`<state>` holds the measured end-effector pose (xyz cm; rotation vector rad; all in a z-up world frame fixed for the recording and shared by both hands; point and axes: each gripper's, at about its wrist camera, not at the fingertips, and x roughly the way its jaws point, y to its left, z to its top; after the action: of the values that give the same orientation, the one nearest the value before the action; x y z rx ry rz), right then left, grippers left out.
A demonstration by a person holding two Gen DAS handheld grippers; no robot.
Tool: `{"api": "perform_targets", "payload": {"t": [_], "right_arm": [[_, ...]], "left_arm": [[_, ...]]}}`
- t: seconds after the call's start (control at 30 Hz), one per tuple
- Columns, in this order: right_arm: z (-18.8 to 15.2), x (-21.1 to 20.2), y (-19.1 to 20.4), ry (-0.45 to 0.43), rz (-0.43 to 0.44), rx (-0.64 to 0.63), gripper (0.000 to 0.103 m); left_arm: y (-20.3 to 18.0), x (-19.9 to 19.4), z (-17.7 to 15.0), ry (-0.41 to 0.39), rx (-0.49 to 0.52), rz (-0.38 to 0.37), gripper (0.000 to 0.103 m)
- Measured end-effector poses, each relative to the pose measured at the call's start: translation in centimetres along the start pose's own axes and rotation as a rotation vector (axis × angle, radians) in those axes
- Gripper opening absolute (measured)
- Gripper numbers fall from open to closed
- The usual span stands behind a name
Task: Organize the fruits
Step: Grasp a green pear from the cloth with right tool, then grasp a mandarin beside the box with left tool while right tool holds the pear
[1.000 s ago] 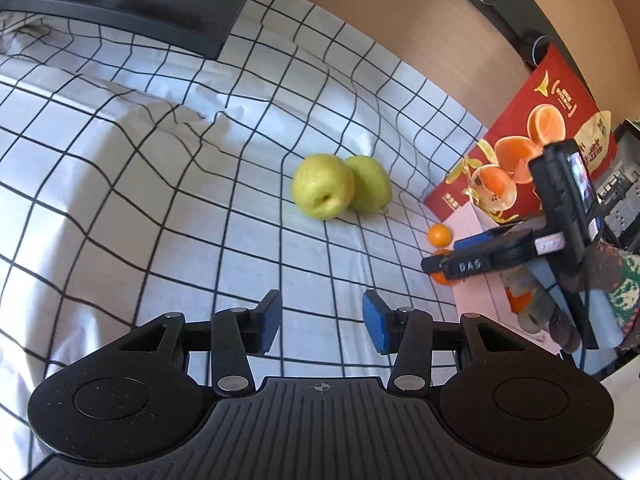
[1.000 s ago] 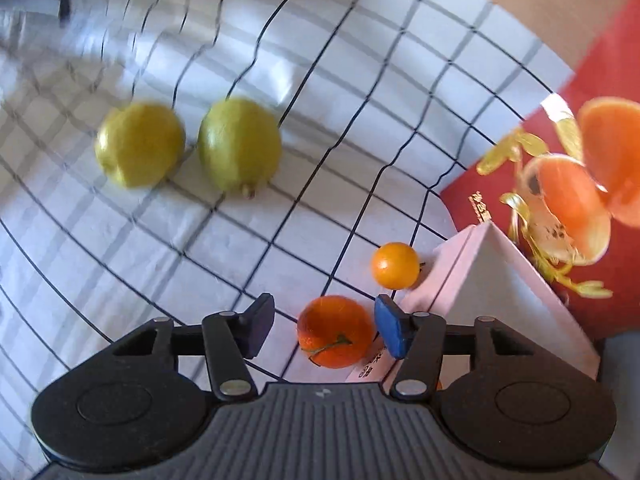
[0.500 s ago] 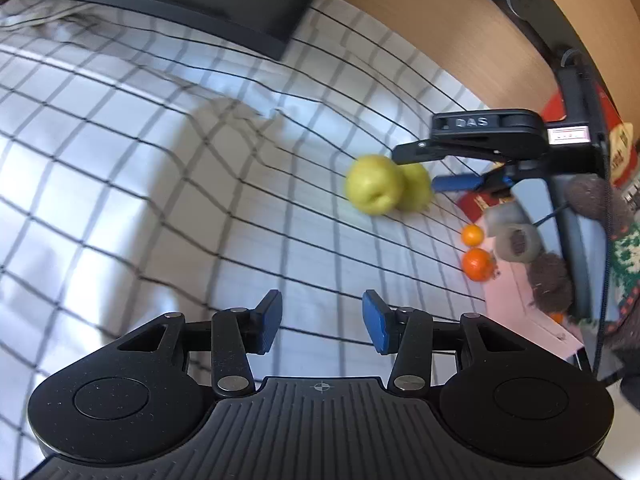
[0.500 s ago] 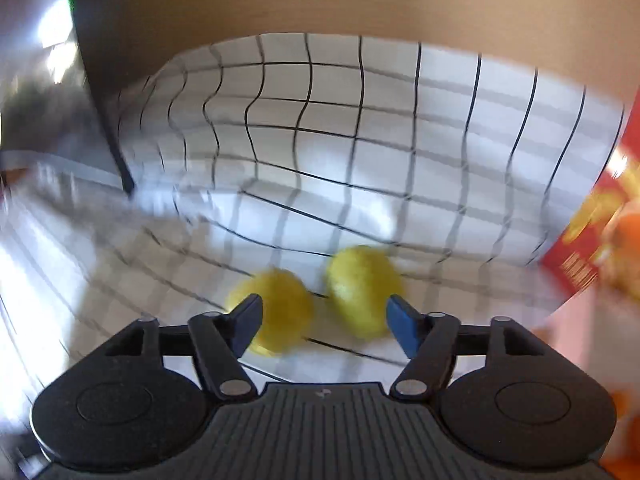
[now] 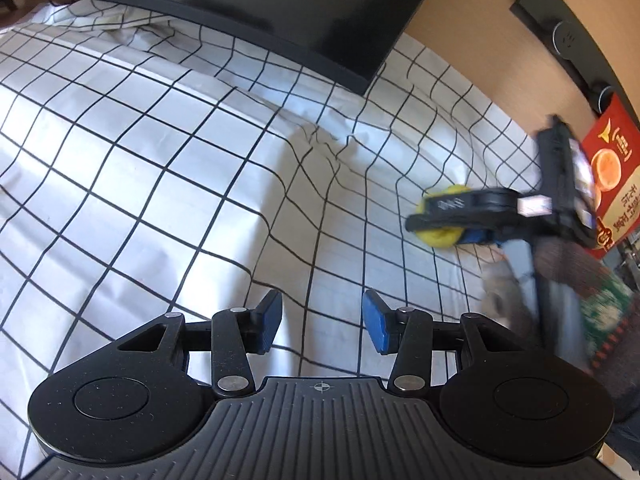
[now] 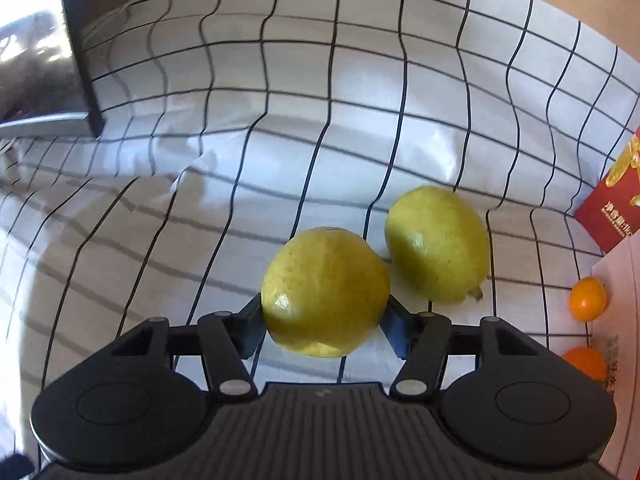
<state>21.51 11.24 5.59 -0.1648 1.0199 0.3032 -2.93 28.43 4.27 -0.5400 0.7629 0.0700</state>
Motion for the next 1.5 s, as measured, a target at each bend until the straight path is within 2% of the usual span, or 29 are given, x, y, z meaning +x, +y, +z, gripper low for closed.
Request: {"api": "perform_targets", "payload": {"t": [0.17, 0.27, 0.4, 0.5, 0.57, 0.67, 0.77, 0.87, 1.0, 1.1, 1.17, 1.2, 1.27, 1.37, 1.43, 1.5], "right_arm": [[-4.7, -4.5, -1.7, -0.014, 0.142, -0.032, 0.059], [-9.1, -8.1, -3.2, -0.041, 0.171, -0.059, 0.059], [-14.8, -11.7, -5.9, -0.073, 0.125, -0.042, 0.059], [-18.0, -12.5, -7.9, -0.075, 0.076, 0.009, 0.059], [-19.7, -12.9, -9.1, -0.082, 0.041, 0.053, 0.060], [-21.6, -13.0, -10.8, -0.091, 0.010, 0.114, 0.059], [-23.0, -13.4, -11.8, -0.123, -0.012, 0.118, 0.060], [-23.9, -13.6, -12.3, -0.142, -0.016, 0.113, 0.060], [-24.3, -13.7, -12.2, -0.147, -0.013, 0.102, 0.060], [-24.9, -14.0, -12.2, -0.156, -0.002, 0.105, 0.062], [-25.2, -14.1, -12.2, -0.159, 0.010, 0.115, 0.064], [-25.3, -14.1, -12.3, -0.160, 0.015, 0.121, 0.064], [-25.4, -13.9, -12.4, -0.155, 0.032, 0.130, 0.064], [-25.5, -13.8, -12.4, -0.153, 0.037, 0.129, 0.067], [-25.5, -13.8, -12.4, -0.154, 0.036, 0.122, 0.067], [-25.6, -13.9, -12.3, -0.156, 0.037, 0.115, 0.068]], "left_arm": [[-1.9, 0.9, 0.3, 0.024, 0.082, -0.032, 0.049], [-4.3, 2.5, 0.6, 0.061, 0.173, -0.075, 0.049], [-9.6, 5.3, 0.9, 0.102, 0.365, -0.162, 0.049], [-13.9, 7.4, 0.6, 0.123, 0.523, -0.254, 0.049], [-16.5, 8.4, 0.2, 0.132, 0.593, -0.301, 0.049], [-19.2, 10.3, 0.2, 0.163, 0.619, -0.332, 0.049], [-21.9, 12.7, 1.4, 0.202, 0.596, -0.361, 0.049], [-25.1, 15.0, 2.9, 0.234, 0.652, -0.376, 0.049], [-28.8, 19.1, 4.9, 0.284, 0.725, -0.341, 0.049], [-30.9, 21.3, 5.0, 0.297, 0.858, -0.334, 0.049], [-32.2, 22.1, 4.3, 0.277, 0.990, -0.345, 0.049], [-32.8, 22.6, 3.8, 0.266, 1.064, -0.328, 0.050], [-33.2, 23.6, 3.0, 0.276, 1.148, -0.284, 0.049], [-33.3, 25.2, 2.7, 0.321, 1.164, -0.258, 0.050], [-33.2, 25.9, 2.9, 0.327, 1.140, -0.271, 0.049], [-33.2, 26.4, 2.8, 0.328, 1.131, -0.279, 0.043]]}}
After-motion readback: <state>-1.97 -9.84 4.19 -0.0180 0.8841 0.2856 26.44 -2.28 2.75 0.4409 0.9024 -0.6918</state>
